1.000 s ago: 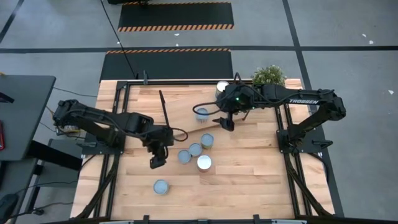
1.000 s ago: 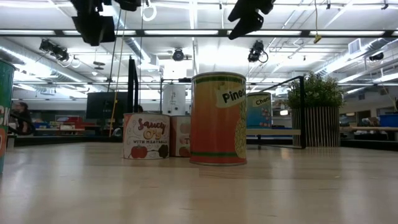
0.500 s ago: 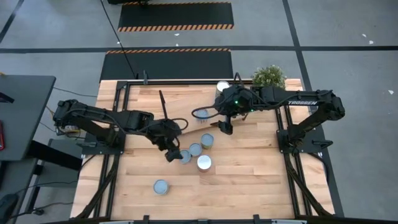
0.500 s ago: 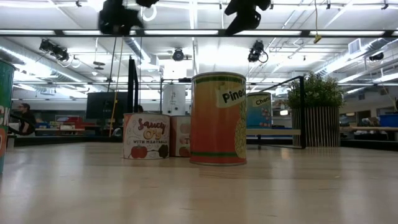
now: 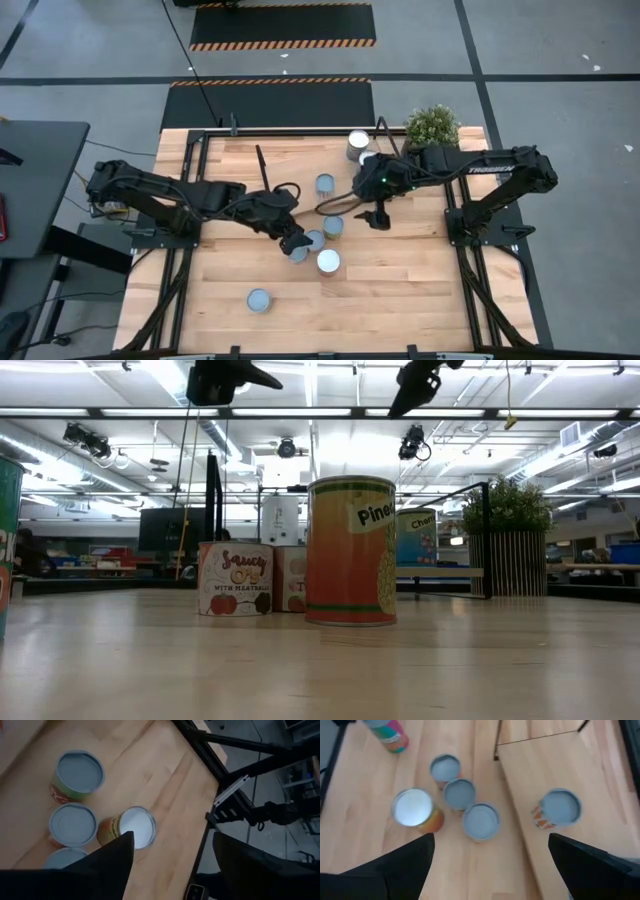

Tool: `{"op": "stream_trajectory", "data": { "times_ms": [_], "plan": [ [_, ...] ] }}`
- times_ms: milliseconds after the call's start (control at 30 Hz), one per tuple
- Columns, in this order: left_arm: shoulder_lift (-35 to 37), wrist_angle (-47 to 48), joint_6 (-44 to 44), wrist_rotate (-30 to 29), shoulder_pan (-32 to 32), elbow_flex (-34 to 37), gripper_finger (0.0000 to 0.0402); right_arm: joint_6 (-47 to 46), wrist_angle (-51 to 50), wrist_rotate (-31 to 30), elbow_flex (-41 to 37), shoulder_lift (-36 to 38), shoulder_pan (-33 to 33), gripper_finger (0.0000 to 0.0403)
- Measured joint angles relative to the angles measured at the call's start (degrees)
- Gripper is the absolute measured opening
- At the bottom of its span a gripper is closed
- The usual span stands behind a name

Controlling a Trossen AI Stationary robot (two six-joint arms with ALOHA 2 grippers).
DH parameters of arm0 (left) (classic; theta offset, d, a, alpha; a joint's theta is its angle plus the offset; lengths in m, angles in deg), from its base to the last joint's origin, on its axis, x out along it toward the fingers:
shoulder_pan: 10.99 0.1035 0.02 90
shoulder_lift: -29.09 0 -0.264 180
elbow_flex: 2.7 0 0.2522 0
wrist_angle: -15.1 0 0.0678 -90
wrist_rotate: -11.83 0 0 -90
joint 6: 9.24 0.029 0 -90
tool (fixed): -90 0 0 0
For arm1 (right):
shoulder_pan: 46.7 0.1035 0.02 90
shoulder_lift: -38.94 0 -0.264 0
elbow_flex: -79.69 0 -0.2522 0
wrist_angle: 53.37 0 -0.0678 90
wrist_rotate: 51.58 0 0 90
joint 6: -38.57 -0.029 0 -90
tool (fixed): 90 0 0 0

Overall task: Pick and place cans onto a shelf
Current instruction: Put the white can on the shelf

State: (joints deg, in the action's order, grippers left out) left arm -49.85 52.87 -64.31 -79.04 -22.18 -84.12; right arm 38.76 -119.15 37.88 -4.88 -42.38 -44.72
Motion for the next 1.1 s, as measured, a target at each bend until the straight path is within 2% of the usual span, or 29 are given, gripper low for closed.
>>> {"op": "stream_trajectory", "data": {
  "times_ms": [200, 300, 467, 700, 900, 1100],
  "plan": [
    [0.0, -1.4, -1.7, 0.0, 0.5, 0.0, 0.0274, 1.3, 0.7, 0.2, -0.9, -0.1, 2.5, 0.0399],
    [0.0, -1.1, -1.5, -0.3, -0.1, 0.0, 0.0274, 2.1, 5.3, 0.3, -2.8, -0.1, 3.7, 0.0399],
    [0.0, 5.8, -1.6, -2.3, -4.1, 0.0, 0.0274, 3.3, 15.9, 0.6, -8.9, 0.2, 5.5, 0.0399],
    [0.1, 9.5, -9.1, -6.0, -10.8, 0.0, 0.0274, 1.1, 17.5, 0.6, -14.5, 0.2, 6.2, 0.0399],
    [0.1, 9.7, -12.3, -8.1, -12.6, 0.0, 0.0274, 0.5, 19.1, 0.6, -15.1, 0.2, 6.2, 0.0399],
    [-0.6, 6.9, -12.9, -8.5, -12.5, 0.0, 0.0274, 0.5, 18.9, 0.3, -12.5, 0.2, 6.2, 0.0399]
  ]
}}
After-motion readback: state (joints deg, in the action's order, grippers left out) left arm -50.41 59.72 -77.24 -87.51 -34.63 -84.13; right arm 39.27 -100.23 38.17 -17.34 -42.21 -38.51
